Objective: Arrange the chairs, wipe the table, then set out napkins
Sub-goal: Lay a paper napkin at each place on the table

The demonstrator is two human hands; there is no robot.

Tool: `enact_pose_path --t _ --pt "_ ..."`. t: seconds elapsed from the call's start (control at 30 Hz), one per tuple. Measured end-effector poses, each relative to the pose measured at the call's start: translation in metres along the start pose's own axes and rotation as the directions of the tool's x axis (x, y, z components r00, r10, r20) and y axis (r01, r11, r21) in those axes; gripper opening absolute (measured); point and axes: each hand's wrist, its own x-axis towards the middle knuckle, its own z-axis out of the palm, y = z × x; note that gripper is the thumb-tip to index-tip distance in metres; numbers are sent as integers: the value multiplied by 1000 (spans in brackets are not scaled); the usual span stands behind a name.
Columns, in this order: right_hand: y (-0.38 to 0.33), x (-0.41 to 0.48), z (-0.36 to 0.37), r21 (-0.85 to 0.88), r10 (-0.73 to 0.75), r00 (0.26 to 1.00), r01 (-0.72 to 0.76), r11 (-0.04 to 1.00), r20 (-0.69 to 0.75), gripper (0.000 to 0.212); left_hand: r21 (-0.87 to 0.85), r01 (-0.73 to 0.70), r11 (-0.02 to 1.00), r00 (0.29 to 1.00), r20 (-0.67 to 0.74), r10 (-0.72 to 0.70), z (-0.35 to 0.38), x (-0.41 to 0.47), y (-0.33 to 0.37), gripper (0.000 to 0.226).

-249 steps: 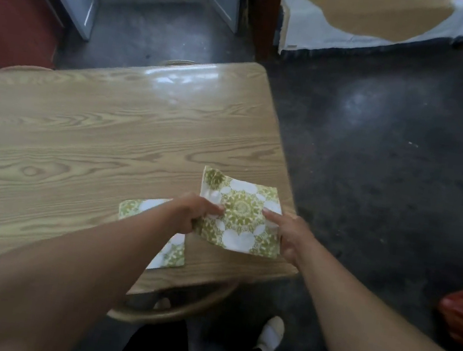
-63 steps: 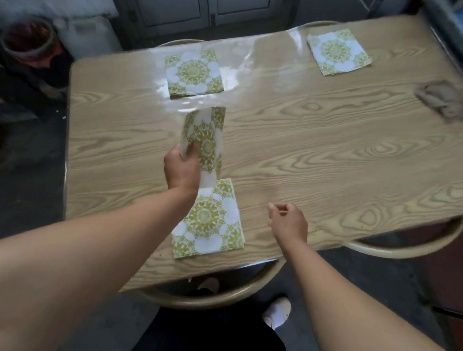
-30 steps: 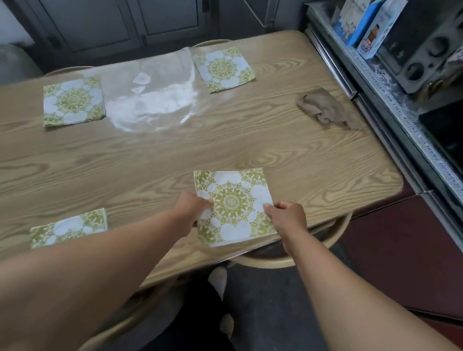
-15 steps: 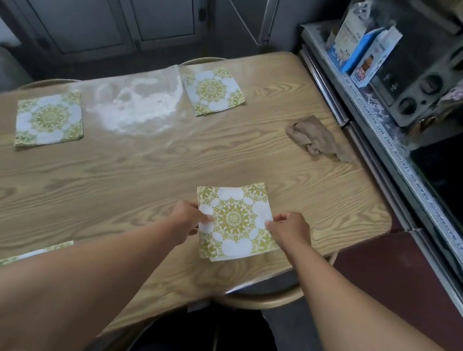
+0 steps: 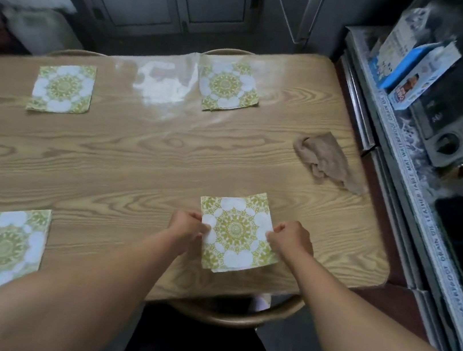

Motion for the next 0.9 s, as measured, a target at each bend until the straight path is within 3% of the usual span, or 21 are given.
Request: enact_pose_path --t 0.17,0.3,0.4,0.7,0.8,0.9 --pt "13 24 -16 -61 -8 998 12 998 62 9 -67 -33 997 996 -90 27 26 -5 -2 19" --pt "19 39 -16 -139 -27 991 46 989 131 12 -113 8 994 981 -190 -29 38 -4 -8 7" --pt "20 44 -13 -156 -48 989 70 985 143 11 -131 20 991 967 -248 -52 40 1 -13 16" --pt "28 46 -8 -99 -68 987 83 992 143 26 64 28 998 942 -337 -4 44 -4 -23 25" --pt "31 44 -5 -114 -80 986 97 989 146 10 104 33 994 941 -337 4 45 -9 -25 17" --pt "32 42 -5 -134 -88 984 109 985 156 14 121 25 992 941 -338 17 45 -11 -27 18"
